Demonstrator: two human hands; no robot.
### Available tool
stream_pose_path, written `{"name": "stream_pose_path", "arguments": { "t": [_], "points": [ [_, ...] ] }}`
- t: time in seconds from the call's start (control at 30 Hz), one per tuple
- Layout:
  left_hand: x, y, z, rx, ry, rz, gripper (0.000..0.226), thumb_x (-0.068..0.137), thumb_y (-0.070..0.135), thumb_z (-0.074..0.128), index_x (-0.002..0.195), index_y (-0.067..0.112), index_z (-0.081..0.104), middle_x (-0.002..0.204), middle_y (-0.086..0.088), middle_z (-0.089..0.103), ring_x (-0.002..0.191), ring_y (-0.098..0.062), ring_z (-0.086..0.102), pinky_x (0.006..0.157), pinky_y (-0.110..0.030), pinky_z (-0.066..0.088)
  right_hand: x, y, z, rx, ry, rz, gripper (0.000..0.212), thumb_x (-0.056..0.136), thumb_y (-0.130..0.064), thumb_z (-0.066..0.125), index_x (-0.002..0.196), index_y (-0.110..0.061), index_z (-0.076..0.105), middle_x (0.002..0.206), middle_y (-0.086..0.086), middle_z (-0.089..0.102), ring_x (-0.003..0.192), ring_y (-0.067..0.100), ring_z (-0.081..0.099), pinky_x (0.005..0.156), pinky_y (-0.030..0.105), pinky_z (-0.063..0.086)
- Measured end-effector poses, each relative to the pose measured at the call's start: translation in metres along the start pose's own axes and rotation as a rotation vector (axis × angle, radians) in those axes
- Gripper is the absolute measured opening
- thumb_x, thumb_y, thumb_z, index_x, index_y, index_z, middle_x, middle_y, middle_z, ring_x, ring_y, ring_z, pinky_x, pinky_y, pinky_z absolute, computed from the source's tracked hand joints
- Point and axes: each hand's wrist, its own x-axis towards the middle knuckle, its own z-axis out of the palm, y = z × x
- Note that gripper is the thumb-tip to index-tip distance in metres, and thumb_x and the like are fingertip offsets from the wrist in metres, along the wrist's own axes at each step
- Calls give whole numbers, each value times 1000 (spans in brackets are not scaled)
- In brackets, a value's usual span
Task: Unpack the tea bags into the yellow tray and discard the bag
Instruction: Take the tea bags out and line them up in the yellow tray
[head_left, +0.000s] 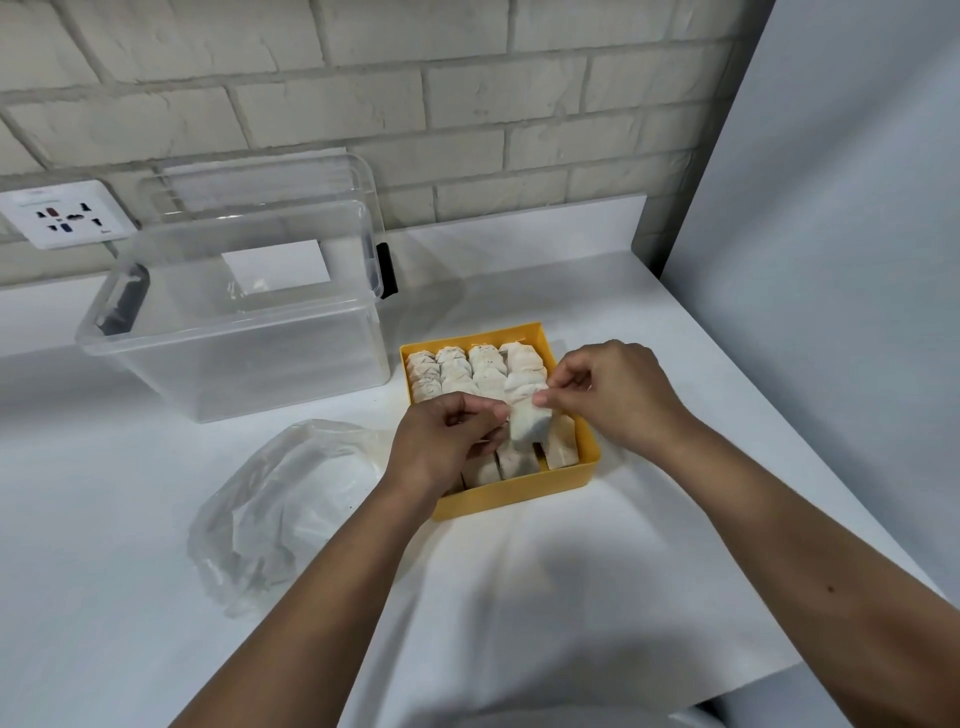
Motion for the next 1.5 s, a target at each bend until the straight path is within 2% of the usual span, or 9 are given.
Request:
{"name": "stream_pose_path", "arguments": {
  "t": [0.1, 0.23, 0.37, 0.57, 0.7, 0.83, 0.97, 1.2, 1.5],
  "points": [
    [0, 0, 3, 18, -5, 11, 9, 87, 12, 74, 95, 12, 76, 91, -9, 76, 85, -20, 73, 80, -29, 61, -1, 4, -4, -13, -58, 8, 19, 74, -42, 80, 79, -25, 76, 73, -18, 63, 72, 1, 59, 71, 22, 41],
    [4, -3, 5, 125, -46, 67, 33, 87, 21, 75, 118, 29, 70, 106, 9, 70, 97, -15, 71, 87, -33, 59, -3, 7, 1, -1, -118, -2, 15, 76, -39, 79, 80, -26, 75, 74, -16, 65, 73, 3, 59, 72, 23, 42],
    [0, 1, 9, 125, -74, 79, 11, 92, 28, 69, 100, 25, 75, 87, 12, 74, 87, -11, 69, 87, -36, 60, -3, 6, 4, 22, -122, 0, 13, 79, -36, 78, 82, -24, 75, 77, -13, 67, 76, 7, 61, 74, 26, 46],
    [5, -4, 5, 217, 22, 158, 17, 91, 33, 70, 78, 23, 75, 71, 5, 71, 72, -12, 66, 87, -48, 58, -5, 5, 1, -63, -81, 28, 17, 79, -40, 77, 83, -23, 76, 85, -7, 73, 79, 10, 62, 69, 26, 45],
    [6, -11, -2, 293, 77, 169, 26, 92, 34, 67, 69, 23, 69, 62, 5, 65, 66, -15, 62, 82, -51, 57, -9, 18, -6, -323, -154, 23, 23, 82, -49, 71, 88, -27, 74, 118, -8, 65, 112, 15, 51, 93, 35, 39],
    [2, -14, -5, 327, 83, 174, 24, 91, 35, 68, 74, 19, 69, 71, -6, 69, 75, -32, 66, 80, -48, 54, -7, 29, 1, -436, -300, 70, 23, 83, -50, 69, 96, -32, 74, 155, -6, 34, 147, 19, 18, 118, 46, 15],
    [5, -14, -7, 327, 72, 159, 23, 90, 37, 69, 74, 20, 69, 69, -6, 68, 69, -26, 62, 80, -47, 55, 0, 30, 14, -480, -259, 57, 23, 85, -50, 66, 95, -32, 75, 160, -4, 22, 150, 19, 3, 120, 49, 2],
    [7, -16, -9, 350, 74, 146, 19, 89, 34, 71, 75, 22, 68, 62, 9, 60, 67, -17, 61, 71, -33, 49, 1, 26, 27, -645, -233, -1, 27, 86, -54, 61, 103, -35, 71, 159, -1, 26, 150, 22, 5, 117, 55, -5],
    [4, -8, -3, 299, 33, 138, 17, 88, 34, 72, 76, 21, 73, 73, -1, 71, 68, -16, 62, 79, -45, 55, 2, 4, 22, -130, -131, -63, 26, 78, -52, 72, 100, -37, 71, 149, -9, 40, 147, 15, 17, 119, 50, 4]
  ]
}}
